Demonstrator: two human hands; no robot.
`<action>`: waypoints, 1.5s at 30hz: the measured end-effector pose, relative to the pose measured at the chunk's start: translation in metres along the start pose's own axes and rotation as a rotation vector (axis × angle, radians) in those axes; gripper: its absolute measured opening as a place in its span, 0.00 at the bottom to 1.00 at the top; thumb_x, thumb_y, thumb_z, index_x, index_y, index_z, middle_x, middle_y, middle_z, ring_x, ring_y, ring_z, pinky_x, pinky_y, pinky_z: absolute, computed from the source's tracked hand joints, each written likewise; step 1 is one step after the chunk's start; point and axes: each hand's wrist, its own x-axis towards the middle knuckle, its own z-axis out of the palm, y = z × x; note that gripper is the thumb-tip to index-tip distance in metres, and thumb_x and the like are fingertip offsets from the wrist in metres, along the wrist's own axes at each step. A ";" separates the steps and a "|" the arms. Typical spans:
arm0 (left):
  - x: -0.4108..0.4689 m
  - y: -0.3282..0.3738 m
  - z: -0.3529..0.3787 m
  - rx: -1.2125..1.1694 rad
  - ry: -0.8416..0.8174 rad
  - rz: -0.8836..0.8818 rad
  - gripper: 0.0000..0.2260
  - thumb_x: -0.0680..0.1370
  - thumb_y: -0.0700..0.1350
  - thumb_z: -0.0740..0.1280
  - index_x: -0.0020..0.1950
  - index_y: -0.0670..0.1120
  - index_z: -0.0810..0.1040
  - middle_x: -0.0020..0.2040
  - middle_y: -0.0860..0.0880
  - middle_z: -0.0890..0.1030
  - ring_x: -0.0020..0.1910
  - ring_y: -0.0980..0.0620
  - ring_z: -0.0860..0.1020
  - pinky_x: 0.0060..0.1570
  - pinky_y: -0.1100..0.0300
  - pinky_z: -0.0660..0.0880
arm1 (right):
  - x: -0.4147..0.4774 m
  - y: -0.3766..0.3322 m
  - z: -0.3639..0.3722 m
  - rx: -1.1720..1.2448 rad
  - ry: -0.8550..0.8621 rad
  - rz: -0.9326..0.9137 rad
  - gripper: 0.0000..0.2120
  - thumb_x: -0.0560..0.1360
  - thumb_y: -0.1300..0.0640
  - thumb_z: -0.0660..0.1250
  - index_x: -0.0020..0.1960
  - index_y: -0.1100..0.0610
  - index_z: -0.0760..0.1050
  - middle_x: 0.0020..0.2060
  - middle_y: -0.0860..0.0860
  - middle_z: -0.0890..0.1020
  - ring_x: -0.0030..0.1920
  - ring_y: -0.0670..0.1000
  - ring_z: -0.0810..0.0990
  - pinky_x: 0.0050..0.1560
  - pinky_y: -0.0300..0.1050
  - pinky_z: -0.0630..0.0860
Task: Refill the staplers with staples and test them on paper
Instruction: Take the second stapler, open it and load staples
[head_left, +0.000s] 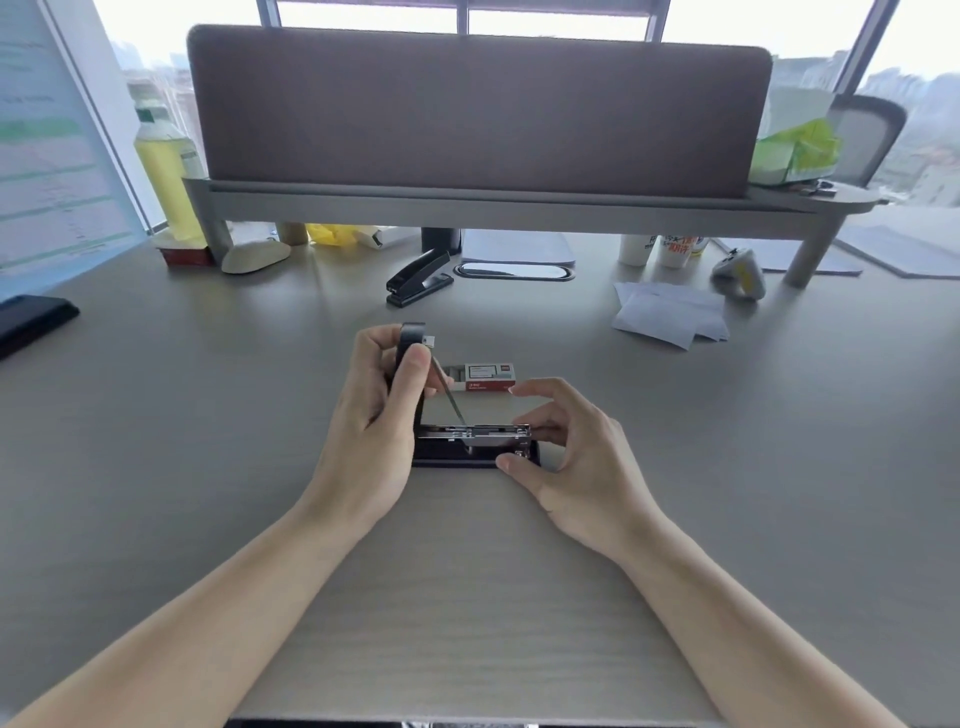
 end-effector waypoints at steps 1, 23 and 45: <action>0.001 0.000 -0.001 -0.035 0.014 -0.027 0.08 0.84 0.55 0.60 0.57 0.52 0.73 0.46 0.41 0.79 0.52 0.43 0.80 0.66 0.45 0.74 | 0.000 0.000 0.000 0.003 -0.003 0.000 0.25 0.70 0.61 0.81 0.62 0.44 0.78 0.45 0.43 0.88 0.50 0.40 0.86 0.56 0.33 0.78; 0.003 -0.001 -0.051 -0.426 0.516 -0.492 0.13 0.82 0.35 0.55 0.42 0.45 0.73 0.39 0.44 0.80 0.42 0.43 0.85 0.55 0.45 0.81 | 0.001 0.001 -0.001 0.013 -0.029 0.007 0.22 0.71 0.62 0.80 0.60 0.46 0.79 0.46 0.45 0.87 0.50 0.39 0.85 0.53 0.24 0.73; 0.094 0.013 -0.024 0.935 -0.372 -0.045 0.10 0.81 0.42 0.67 0.49 0.53 0.86 0.48 0.53 0.82 0.42 0.59 0.78 0.45 0.65 0.71 | 0.030 0.000 -0.007 0.038 0.080 -0.044 0.12 0.86 0.57 0.62 0.52 0.50 0.84 0.49 0.40 0.87 0.51 0.31 0.80 0.49 0.24 0.71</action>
